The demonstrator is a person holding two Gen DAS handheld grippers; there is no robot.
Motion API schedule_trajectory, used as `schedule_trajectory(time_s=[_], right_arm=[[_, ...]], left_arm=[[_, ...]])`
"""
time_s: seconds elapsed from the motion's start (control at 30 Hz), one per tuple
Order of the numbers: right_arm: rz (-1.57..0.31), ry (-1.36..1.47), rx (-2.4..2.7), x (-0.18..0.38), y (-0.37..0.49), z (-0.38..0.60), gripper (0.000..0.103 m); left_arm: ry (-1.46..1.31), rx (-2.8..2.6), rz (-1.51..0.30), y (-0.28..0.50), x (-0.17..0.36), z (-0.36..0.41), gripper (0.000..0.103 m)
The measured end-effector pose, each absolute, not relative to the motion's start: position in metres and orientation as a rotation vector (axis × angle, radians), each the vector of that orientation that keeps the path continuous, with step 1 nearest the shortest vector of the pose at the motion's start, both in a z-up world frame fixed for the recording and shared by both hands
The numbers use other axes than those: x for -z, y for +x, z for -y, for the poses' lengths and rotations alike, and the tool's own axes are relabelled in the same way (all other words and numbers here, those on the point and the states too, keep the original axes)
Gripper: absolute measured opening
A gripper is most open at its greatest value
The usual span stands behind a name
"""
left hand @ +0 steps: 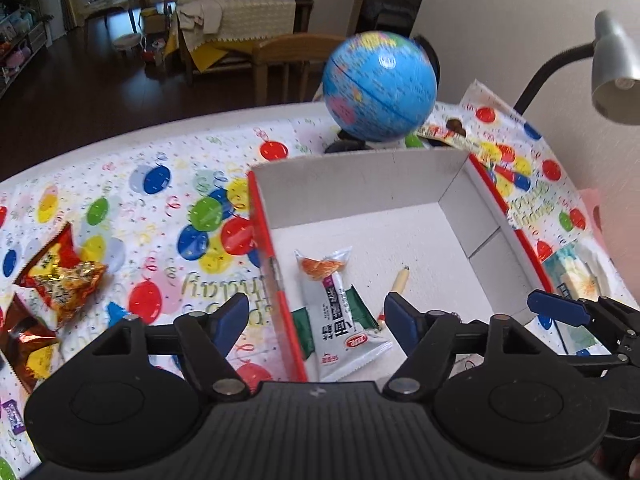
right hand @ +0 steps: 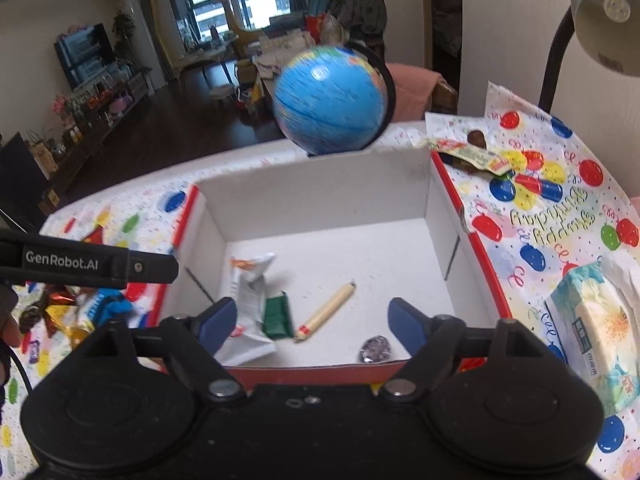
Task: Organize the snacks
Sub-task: 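Withdraw both tools from the red box toward the remaining snacks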
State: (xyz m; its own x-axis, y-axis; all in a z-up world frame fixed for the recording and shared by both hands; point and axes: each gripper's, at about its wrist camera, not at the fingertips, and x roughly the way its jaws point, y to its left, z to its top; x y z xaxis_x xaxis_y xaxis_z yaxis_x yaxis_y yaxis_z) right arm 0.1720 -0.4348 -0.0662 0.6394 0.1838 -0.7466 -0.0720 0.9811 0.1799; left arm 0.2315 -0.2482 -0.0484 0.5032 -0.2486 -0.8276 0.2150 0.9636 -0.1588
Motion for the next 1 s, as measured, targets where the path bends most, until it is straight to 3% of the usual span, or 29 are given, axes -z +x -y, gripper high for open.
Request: schedule_trajectory(time_s=[0.17, 1.0], right_arm=[[-0.812, 0.142, -0.154, 0.049, 0.157, 0.416, 0.101], [-0.768, 0.15, -0.278, 0.032, 0.106, 0.278, 0.103]], left_arm=[[-0.053, 0.272, -0.965, 0.211, 0.038, 0.223, 0.078], [-0.197, 0.143, -0.9, 0.122, 0.025, 0.043, 0.079]])
